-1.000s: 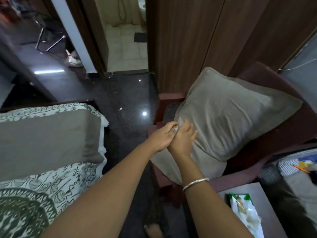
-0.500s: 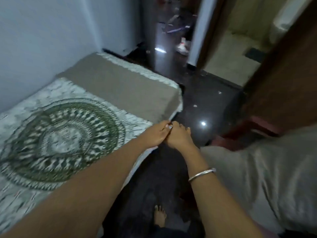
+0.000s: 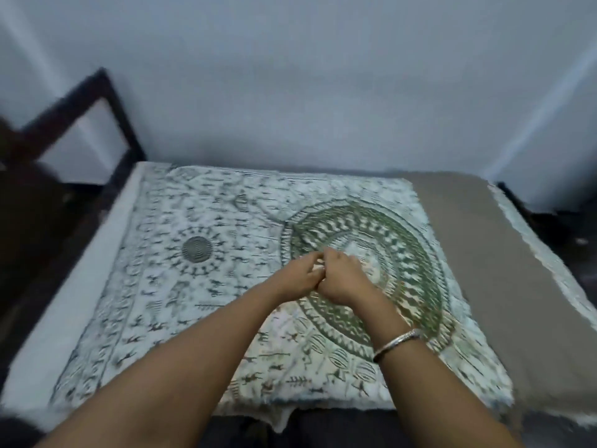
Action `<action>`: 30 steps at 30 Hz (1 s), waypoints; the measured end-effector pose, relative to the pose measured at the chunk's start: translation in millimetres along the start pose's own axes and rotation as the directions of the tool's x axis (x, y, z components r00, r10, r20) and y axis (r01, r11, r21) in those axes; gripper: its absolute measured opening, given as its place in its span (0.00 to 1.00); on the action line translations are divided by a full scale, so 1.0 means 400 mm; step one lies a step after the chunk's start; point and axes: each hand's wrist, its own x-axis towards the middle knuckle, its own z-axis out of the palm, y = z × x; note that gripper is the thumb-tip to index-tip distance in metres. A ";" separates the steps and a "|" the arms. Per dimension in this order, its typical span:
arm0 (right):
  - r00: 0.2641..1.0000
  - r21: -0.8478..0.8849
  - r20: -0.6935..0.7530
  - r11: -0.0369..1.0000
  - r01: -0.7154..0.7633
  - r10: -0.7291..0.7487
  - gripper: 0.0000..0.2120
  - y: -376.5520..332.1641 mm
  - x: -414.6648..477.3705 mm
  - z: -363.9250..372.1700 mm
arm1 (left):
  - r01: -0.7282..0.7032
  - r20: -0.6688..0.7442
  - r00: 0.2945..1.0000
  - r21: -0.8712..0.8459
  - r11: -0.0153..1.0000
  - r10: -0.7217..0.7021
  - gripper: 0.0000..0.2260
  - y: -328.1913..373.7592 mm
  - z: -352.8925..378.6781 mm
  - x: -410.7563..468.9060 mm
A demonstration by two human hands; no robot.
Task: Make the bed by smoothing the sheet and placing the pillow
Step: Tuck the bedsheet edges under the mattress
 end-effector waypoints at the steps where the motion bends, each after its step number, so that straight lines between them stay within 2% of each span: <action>1: 0.998 -0.033 0.008 0.998 0.061 -0.061 0.32 -0.063 0.030 0.011 | 0.052 -0.045 0.998 -0.009 0.999 -0.052 0.21 -0.050 -0.044 -0.025; 5: 0.956 -0.127 0.093 0.950 0.287 -0.277 0.37 -0.295 0.102 0.078 | 0.246 -0.197 0.944 -0.107 0.963 -0.263 0.24 -0.233 -0.178 -0.133; 12: 0.846 -0.267 0.247 0.806 0.528 -0.472 0.40 -0.537 0.163 0.167 | 0.427 -0.392 0.774 -0.258 0.867 -0.497 0.24 -0.420 -0.261 -0.324; 22: 0.652 -0.305 0.433 0.580 0.755 -0.622 0.40 -0.699 0.186 0.289 | 0.535 -0.453 0.564 -0.435 0.724 -0.690 0.25 -0.538 -0.217 -0.492; 25: 0.619 -0.303 0.463 0.543 0.783 -0.635 0.39 -0.713 0.202 0.339 | 0.527 -0.403 0.568 -0.491 0.693 -0.717 0.25 -0.574 -0.171 -0.509; 27: 0.598 -0.300 0.498 0.522 0.798 -0.628 0.38 -0.728 0.208 0.377 | 0.514 -0.373 0.565 -0.539 0.667 -0.736 0.30 -0.619 -0.142 -0.513; 30: 0.568 -0.298 0.522 0.488 0.820 -0.636 0.34 -0.762 0.234 0.446 | 0.506 -0.352 0.515 -0.610 0.609 -0.781 0.36 -0.715 -0.120 -0.517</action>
